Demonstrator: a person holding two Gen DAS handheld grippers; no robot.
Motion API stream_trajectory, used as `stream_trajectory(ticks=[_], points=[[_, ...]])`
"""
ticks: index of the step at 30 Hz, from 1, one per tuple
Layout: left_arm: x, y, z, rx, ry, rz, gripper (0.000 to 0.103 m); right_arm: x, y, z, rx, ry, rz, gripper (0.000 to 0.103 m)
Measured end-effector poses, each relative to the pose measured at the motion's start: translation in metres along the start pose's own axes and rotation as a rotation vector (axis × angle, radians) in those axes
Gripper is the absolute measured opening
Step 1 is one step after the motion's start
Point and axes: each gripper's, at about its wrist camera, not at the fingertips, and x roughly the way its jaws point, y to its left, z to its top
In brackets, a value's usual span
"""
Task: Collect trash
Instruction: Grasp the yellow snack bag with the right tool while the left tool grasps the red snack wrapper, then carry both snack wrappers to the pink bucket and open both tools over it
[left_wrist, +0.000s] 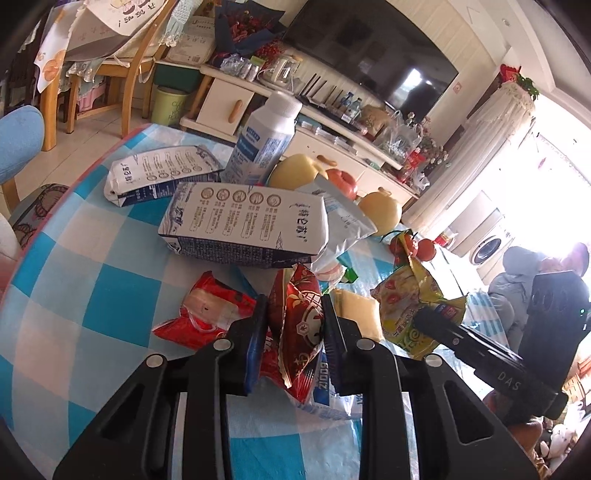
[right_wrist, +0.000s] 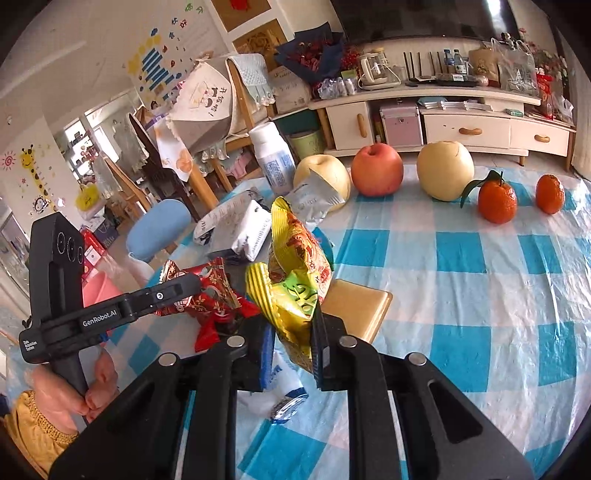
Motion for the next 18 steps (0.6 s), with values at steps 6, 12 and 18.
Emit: stream_trajectory(ticks=[6, 12, 18], points=[[-0.018, 0.001, 0.000, 0.017, -0.032, -0.008, 0.030, -0.004, 0.017, -0.008, -0.038, -0.005, -0.057, 0.018], [-0.037, 0.005, -0.002, 0.039, -0.066, 0.008, 0.030, -0.011, 0.032, -0.016, -0.048, -0.030, -0.111, 0.018], [-0.056, 0.013, -0.002, 0.056, -0.100, 0.034, 0.030, -0.009, 0.043, -0.027, -0.055, -0.021, -0.139, 0.018]])
